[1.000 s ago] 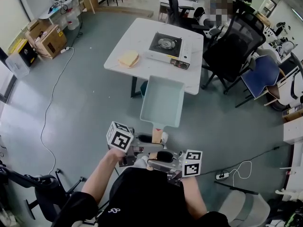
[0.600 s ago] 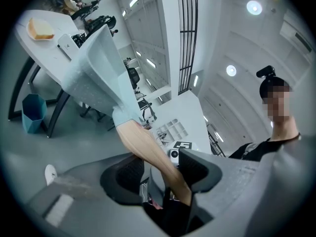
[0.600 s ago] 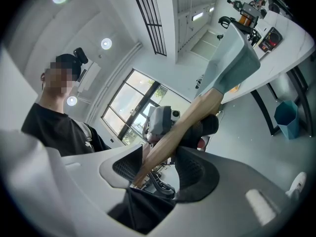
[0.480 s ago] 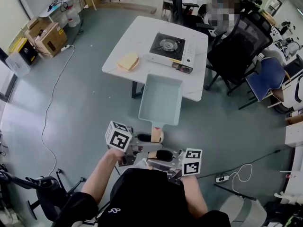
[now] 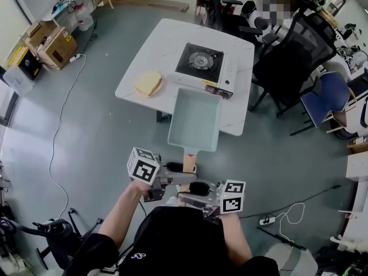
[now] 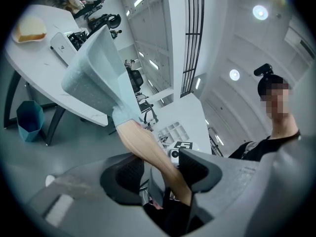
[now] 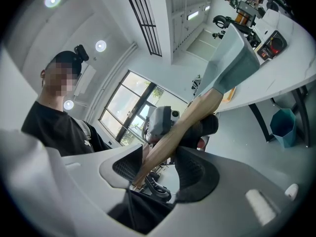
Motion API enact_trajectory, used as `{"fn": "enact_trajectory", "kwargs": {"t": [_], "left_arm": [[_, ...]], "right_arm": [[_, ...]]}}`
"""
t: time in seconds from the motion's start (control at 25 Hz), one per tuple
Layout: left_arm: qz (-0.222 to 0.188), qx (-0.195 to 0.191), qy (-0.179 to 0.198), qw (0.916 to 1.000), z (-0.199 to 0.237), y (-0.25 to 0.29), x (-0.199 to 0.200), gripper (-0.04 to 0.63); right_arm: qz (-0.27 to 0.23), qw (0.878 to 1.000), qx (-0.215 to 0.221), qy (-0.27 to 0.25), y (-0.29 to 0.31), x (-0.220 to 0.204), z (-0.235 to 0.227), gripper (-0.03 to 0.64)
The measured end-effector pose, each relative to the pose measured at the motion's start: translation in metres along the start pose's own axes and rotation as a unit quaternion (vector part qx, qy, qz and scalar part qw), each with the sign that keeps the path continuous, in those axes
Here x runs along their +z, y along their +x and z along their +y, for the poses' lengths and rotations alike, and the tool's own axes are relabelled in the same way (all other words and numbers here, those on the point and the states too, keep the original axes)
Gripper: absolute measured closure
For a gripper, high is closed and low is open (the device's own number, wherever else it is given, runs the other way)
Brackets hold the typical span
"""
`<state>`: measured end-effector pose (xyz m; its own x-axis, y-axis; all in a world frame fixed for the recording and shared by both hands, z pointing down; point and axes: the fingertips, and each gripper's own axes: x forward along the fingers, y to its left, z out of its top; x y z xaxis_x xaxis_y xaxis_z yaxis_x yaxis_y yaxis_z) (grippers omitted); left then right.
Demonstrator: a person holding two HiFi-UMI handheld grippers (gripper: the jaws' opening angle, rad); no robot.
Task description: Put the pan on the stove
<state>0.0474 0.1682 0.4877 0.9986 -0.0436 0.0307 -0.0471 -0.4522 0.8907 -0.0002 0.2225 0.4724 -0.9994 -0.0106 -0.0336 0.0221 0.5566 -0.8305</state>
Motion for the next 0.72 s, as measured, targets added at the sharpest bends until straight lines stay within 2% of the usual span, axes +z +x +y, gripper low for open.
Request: {"fn": "enact_trajectory", "kwargs": {"t": [0.4, 0.72], "left_arm": [[0.008, 0.019, 0.009, 0.9997, 0.03, 0.012, 0.061, 0.377], [0.013, 0.033, 0.016, 0.9992, 0.05, 0.022, 0.096, 0.376]], "right_arm": [[0.009, 1.0, 0.008, -0.008, -0.008, 0.057, -0.037, 0.405], [0.027, 0.999, 0.016, -0.018, -0.015, 0.087, -0.061, 0.405]]}}
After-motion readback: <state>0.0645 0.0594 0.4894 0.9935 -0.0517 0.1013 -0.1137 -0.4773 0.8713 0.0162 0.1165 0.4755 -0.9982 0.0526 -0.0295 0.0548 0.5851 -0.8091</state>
